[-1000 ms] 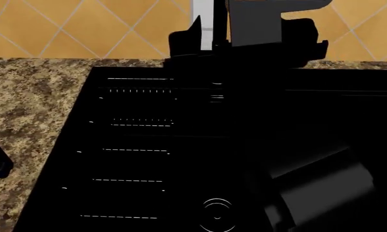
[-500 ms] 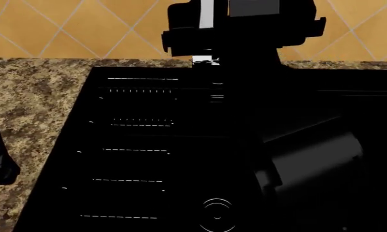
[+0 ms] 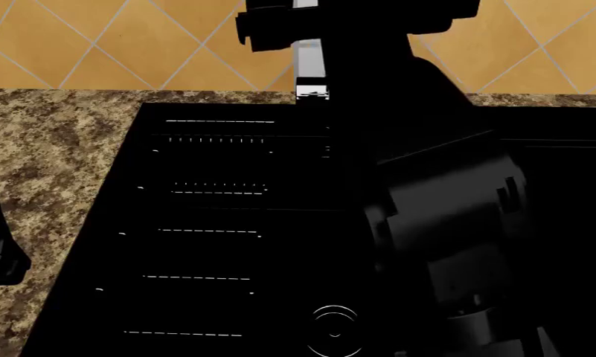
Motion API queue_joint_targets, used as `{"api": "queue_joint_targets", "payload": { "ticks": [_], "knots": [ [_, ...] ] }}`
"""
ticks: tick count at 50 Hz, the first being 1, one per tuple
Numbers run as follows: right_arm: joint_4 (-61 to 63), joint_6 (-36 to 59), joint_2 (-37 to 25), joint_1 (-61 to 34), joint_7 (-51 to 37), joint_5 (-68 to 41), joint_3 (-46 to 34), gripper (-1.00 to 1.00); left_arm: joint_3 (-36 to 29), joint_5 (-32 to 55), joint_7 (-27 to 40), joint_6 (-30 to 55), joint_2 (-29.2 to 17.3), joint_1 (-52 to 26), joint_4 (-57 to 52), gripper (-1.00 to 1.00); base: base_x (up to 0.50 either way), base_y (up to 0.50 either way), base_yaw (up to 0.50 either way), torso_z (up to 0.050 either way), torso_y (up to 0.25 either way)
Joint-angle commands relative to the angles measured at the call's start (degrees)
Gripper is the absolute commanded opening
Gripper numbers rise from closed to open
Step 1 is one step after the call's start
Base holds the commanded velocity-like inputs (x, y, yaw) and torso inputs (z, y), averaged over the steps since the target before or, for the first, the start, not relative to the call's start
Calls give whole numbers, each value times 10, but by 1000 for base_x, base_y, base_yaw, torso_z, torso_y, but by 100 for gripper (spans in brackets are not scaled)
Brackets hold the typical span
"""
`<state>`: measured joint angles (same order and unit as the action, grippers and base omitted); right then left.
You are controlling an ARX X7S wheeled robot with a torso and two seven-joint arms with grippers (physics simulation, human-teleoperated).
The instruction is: Turn the sink spout to the right.
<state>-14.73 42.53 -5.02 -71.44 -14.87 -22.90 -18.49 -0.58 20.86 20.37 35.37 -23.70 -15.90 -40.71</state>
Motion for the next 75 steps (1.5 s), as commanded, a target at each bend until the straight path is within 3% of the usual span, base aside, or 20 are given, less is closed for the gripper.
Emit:
{"api": "queue_joint_targets", "payload": {
  "ticks": [1,75],
  "knots": [
    [-57,-41,4,-23,9,9,-11,100,1,2,2,-1,-1,1,0,100,0,0,0,0,0],
    [-38,-27,-64,-26,-40,2,-8,100,-5,14,14,5,-8,-3,5,100,0,0,0,0,0]
  ]
}}
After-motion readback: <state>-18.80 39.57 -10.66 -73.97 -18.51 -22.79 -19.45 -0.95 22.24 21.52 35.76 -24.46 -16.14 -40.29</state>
